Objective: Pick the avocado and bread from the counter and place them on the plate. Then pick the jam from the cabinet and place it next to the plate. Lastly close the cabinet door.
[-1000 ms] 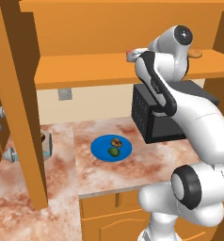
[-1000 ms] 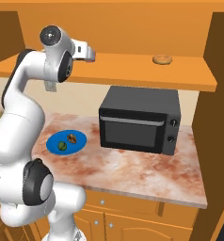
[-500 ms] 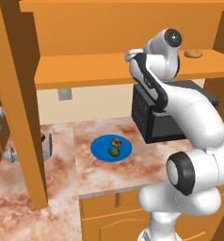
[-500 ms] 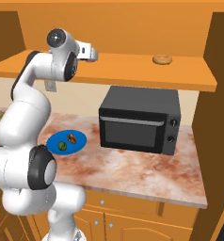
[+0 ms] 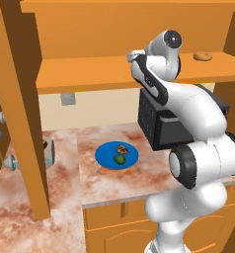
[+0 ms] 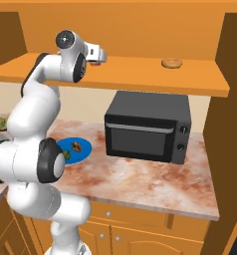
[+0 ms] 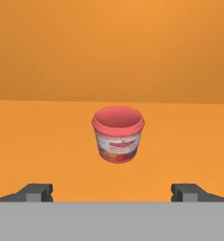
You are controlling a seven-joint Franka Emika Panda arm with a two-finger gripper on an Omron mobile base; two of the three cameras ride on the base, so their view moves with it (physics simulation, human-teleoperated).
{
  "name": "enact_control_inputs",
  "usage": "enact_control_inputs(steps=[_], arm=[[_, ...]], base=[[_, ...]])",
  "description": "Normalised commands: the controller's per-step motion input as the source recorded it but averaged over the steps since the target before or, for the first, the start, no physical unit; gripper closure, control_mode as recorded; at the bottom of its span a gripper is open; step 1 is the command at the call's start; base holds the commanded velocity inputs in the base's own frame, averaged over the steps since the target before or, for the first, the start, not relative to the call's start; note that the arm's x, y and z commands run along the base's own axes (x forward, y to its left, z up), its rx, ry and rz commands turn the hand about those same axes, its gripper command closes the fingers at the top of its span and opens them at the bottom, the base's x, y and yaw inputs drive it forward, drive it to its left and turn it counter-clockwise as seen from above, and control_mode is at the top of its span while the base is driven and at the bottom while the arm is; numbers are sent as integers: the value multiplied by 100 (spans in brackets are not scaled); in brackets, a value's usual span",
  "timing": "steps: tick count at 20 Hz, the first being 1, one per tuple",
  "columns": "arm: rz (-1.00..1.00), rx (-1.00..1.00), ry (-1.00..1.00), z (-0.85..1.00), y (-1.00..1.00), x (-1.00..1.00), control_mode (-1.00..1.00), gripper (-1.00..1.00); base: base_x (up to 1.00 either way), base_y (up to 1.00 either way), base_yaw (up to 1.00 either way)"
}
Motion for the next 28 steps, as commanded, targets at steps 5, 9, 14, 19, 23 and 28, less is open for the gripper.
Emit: enact_control_inputs(steps=[5, 9, 14, 19, 23, 28], arm=[[0, 0, 2, -12, 0, 38, -100, -100], [0, 0, 1, -6, 0, 41, -100, -100], [0, 0, 2, -1, 0, 41, -100, -100], [0, 0, 0, -3, 0, 35, -100, -100], [0, 0, 0, -8, 0, 29, -100, -100], [0, 0, 0, -9, 0, 24, -100, -100]], base=[[0, 0, 0], [0, 0, 0], [0, 0, 0], [0, 0, 0], [0, 0, 0], [0, 0, 0]])
